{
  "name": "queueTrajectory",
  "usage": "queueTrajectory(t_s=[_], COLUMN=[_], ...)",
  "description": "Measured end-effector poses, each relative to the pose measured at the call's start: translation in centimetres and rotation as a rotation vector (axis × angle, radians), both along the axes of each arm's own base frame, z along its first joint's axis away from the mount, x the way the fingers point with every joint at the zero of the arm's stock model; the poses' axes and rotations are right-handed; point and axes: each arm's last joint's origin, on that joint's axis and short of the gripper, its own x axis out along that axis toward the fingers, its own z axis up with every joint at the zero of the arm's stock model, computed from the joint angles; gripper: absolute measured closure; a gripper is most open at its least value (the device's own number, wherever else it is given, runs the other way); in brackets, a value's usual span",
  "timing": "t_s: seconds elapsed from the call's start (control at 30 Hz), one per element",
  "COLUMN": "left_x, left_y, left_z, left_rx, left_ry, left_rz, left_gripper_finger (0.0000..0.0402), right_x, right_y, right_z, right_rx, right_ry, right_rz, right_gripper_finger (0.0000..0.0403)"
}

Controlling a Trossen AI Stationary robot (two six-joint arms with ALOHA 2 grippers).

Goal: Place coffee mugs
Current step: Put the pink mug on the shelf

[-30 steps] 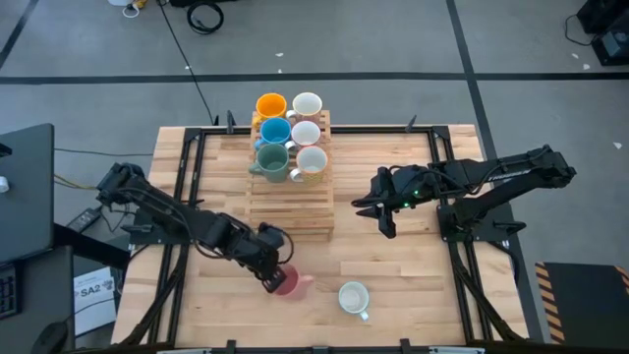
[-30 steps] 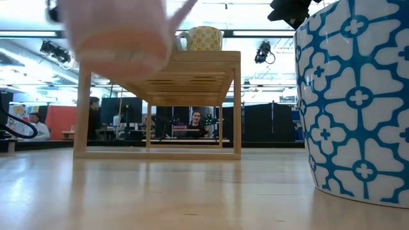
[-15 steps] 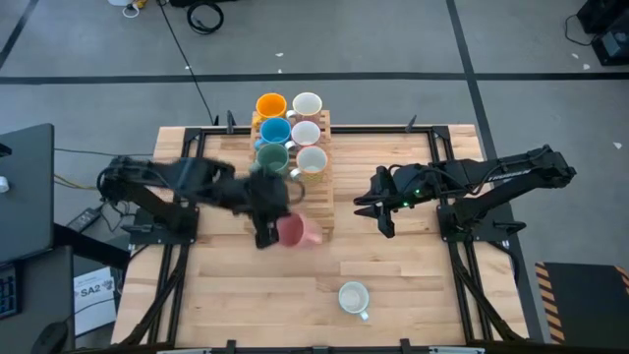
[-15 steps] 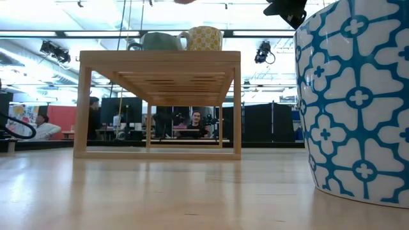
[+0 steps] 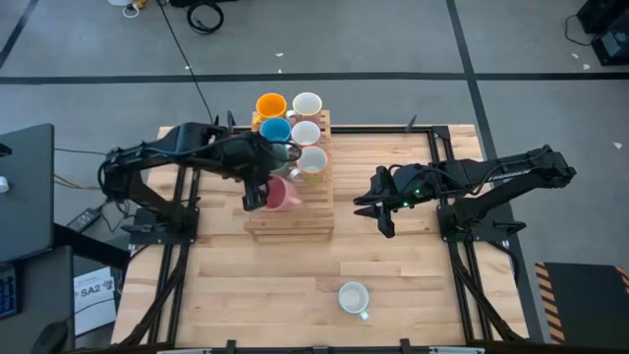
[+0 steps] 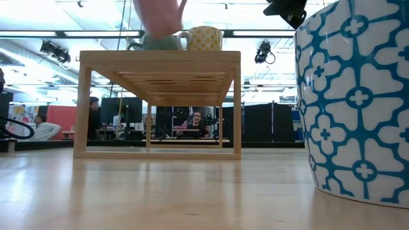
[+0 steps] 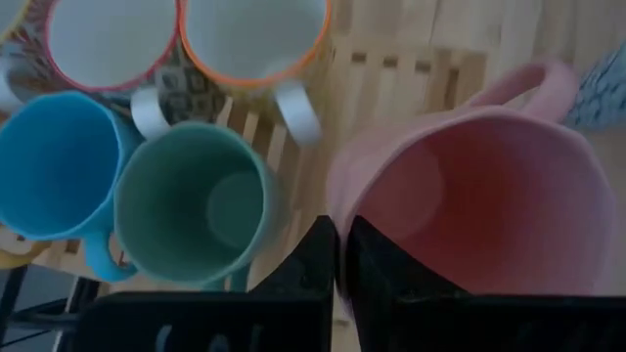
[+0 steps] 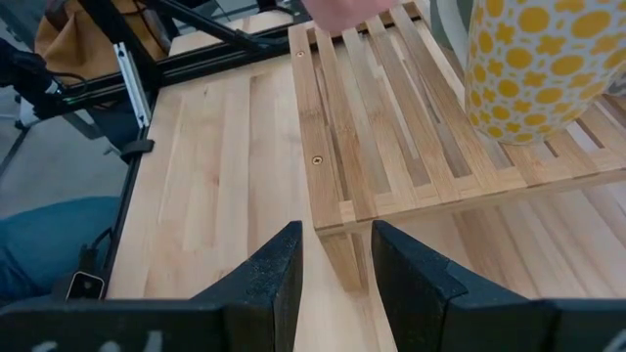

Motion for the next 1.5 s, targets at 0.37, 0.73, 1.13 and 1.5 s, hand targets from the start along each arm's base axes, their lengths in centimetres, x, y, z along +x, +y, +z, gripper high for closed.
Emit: queueTrajectory(t_s=[0.37, 0.73, 1.13, 1.5], left_x=[0.2, 2.2, 4.1, 4.2], left_y=[1.2, 1.5, 1.7, 1.7], left_z=[-1.3, -2.8, -4.4, -4.4], left_rx=[-0.016, -0.022, -0.003, 0.003], left_ry=[0.089, 0.145, 0.203, 0.195], left_rz=[-0.066, -0.062, -0.104, -0.102], left_gripper_finger=[0.0375, 0.0372, 0.0370, 0.0370], right_x=[0.3, 0.7, 0.8, 0.8], right_y=[0.0, 0.1, 0.1, 0.1], right_z=[0.4, 1.4, 1.5, 1.5], right_rx=[-0.034, -0.138, -0.138, -0.138], right_ry=[-0.054, -0.175, -0.178, -0.178], right_rz=[0.025, 0.084, 0.084, 0.084], right_gripper_finger=[0.0273, 0.0273, 0.0273, 0.0273])
